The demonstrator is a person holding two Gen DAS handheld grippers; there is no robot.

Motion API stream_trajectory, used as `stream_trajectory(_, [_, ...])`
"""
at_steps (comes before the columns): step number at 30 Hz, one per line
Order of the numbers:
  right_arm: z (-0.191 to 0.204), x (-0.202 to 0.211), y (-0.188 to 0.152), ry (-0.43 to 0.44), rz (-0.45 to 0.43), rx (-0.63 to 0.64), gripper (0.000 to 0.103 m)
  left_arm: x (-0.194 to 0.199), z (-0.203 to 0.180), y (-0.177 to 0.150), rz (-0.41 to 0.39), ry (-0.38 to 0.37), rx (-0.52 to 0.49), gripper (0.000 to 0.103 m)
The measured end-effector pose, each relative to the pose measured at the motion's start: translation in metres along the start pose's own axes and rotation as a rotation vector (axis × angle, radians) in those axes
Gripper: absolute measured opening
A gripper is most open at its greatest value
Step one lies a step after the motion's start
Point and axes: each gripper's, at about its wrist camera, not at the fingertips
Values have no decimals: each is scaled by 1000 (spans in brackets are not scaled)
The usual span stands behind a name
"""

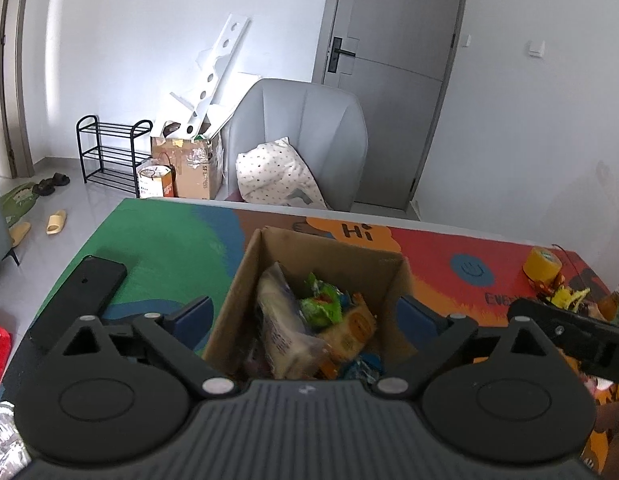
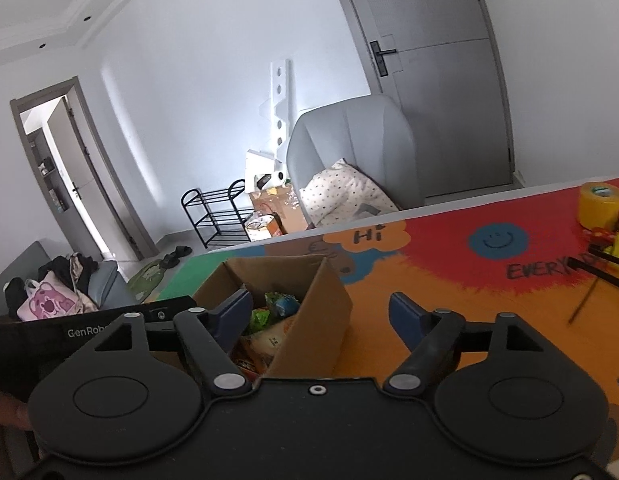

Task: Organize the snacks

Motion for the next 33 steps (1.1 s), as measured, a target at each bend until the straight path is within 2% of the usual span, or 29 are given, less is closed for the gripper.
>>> stream_trajectory(2, [-3, 6, 2, -10, -8, -4, 86, 4, -4, -1, 6, -11, -7, 103])
stream_trajectory(7, [-6, 24, 2, -32, -26, -16, 103, 18, -14, -4, 30, -25, -37, 103])
stream_trajectory(16, [-1, 54, 0, -70, -10, -10, 103, 49, -15, -5, 29, -34, -45, 103])
stream_trajectory(33, [17, 115, -13, -101, -20, 26, 103, 113, -13, -20, 34, -40, -142, 103])
Point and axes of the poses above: each gripper's, at about its wrist camera, not at the fingertips, and x roughly against the way its jaws point, z to its left, y to its top, and after that the axes turned 7 degrees about -z, right-handed
